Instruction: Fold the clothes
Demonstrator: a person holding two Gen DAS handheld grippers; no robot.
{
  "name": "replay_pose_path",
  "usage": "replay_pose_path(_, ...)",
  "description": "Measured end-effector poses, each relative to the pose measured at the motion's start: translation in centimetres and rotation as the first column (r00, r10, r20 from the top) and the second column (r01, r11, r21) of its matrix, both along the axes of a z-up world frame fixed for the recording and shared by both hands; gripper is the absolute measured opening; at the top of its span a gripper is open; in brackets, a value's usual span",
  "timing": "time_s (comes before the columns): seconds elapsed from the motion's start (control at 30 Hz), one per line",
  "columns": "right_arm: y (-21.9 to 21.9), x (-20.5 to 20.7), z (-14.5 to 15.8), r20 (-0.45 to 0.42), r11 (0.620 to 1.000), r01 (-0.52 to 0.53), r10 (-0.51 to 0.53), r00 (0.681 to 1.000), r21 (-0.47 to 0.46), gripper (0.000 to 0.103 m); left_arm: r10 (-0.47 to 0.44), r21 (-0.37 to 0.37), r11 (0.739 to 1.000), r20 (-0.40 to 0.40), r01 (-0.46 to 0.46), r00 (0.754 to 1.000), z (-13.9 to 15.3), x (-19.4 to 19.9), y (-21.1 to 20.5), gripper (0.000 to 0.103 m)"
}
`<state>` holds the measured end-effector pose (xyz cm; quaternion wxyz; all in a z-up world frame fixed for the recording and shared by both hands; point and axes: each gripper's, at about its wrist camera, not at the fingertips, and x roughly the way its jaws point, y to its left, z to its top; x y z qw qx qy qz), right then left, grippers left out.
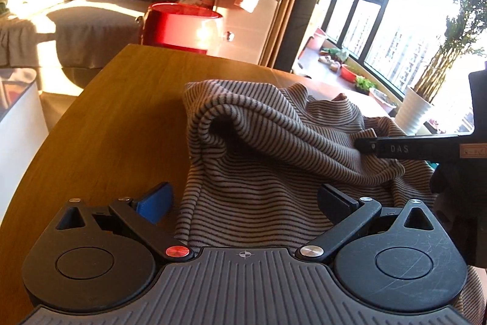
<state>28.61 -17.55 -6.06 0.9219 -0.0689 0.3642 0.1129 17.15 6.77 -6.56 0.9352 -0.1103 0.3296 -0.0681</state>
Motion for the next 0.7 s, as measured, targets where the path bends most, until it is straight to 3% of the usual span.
replay_pose_path(0.2,-0.2,-0.5,0.7,-0.01,1.0,0.017,-0.017,1.0,-0.005,0.034,-0.002,0.003,1.0,-0.002,0.002,1.0,0.1,0.0,0.1,0.103)
replay_pose_path(0.5,-2.9,-4.2,6.0,0.019,0.978,0.038,-0.042,0.999,0.205,0.039,0.008,0.0,1.0,0.003,-0.008,1.0,0.1,0.3,0.3,0.103)
replay_pose_path(0.7,-1.1,-4.0,3.1,-0.07,0.973,0.023,-0.007,0.998,0.231,0.047,0.028,0.011,1.0,0.002,-0.028,1.0,0.1,0.2,0.2,0.102)
